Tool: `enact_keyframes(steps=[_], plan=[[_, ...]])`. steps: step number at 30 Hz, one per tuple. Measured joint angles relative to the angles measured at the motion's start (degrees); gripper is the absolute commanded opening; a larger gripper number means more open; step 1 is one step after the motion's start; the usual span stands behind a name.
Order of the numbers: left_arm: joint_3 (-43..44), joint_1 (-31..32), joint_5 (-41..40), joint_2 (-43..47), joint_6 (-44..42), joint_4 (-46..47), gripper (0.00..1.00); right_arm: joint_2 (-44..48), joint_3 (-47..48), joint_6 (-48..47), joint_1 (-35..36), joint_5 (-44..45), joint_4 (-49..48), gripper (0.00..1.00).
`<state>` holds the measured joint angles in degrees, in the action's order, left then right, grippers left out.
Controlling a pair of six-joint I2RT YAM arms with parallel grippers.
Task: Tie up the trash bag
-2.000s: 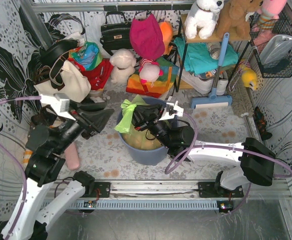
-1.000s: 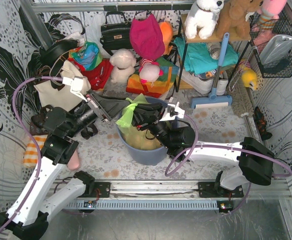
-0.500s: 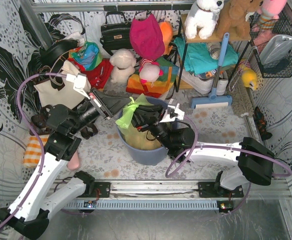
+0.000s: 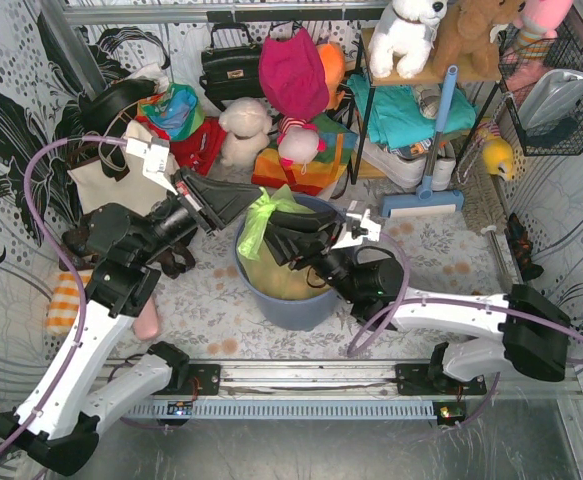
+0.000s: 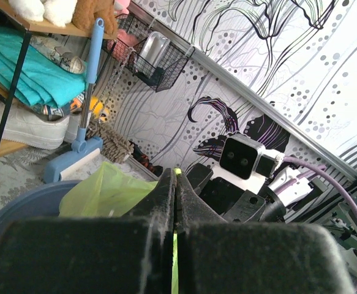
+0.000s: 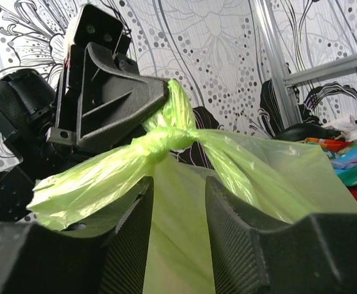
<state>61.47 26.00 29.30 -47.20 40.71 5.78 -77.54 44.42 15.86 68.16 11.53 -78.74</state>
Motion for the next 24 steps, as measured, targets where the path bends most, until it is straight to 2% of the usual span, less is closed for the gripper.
enact_keyframes(steps=[14,24], plan=[[2.4,0.0,3.8,-0.7,-4.6,0.8,0.07,18.1,-2.6,1.9,0.0,0.1,20.2,0.4],[2.4,0.0,7.3,-0.6,-4.9,2.9,0.08,15.4,13.1,-5.6,0.0,0.1,38.2,0.5]])
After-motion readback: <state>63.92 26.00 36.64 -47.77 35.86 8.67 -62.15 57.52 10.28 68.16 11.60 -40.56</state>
